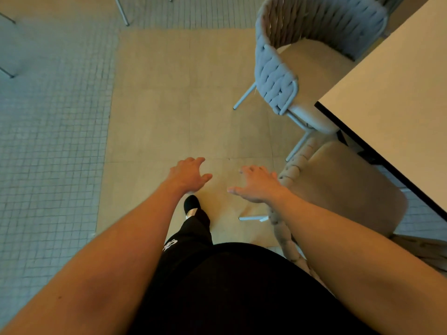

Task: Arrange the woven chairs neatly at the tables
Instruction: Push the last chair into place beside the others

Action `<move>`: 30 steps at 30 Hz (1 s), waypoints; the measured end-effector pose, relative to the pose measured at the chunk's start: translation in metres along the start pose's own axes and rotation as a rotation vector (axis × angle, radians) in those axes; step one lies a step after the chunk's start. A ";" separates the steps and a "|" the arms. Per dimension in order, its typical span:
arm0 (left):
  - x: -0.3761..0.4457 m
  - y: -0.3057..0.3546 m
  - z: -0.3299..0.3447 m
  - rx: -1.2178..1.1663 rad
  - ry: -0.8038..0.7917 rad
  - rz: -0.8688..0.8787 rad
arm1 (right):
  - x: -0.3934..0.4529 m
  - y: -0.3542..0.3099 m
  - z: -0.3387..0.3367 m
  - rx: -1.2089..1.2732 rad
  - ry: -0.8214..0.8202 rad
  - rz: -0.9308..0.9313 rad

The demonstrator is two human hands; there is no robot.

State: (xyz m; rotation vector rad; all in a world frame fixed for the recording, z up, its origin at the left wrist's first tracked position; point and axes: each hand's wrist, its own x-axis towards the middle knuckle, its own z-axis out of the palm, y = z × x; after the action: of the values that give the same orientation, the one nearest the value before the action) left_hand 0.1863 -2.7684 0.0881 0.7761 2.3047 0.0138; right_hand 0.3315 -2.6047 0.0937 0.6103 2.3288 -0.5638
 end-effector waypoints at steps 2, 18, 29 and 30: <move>0.021 -0.019 -0.021 0.026 -0.014 0.017 | 0.023 -0.019 -0.016 0.004 -0.008 0.014; 0.164 -0.070 -0.176 0.145 -0.051 0.130 | 0.154 -0.085 -0.139 0.130 0.065 0.123; 0.310 -0.023 -0.275 0.227 -0.048 0.174 | 0.268 -0.045 -0.250 0.152 0.151 0.180; 0.321 -0.017 -0.284 0.225 -0.043 0.174 | 0.277 -0.039 -0.260 0.150 0.152 0.185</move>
State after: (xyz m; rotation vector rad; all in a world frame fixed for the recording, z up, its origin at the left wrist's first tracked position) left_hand -0.1849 -2.5545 0.1025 1.0792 2.2160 -0.1851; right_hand -0.0032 -2.4211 0.0935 0.9574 2.3510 -0.6282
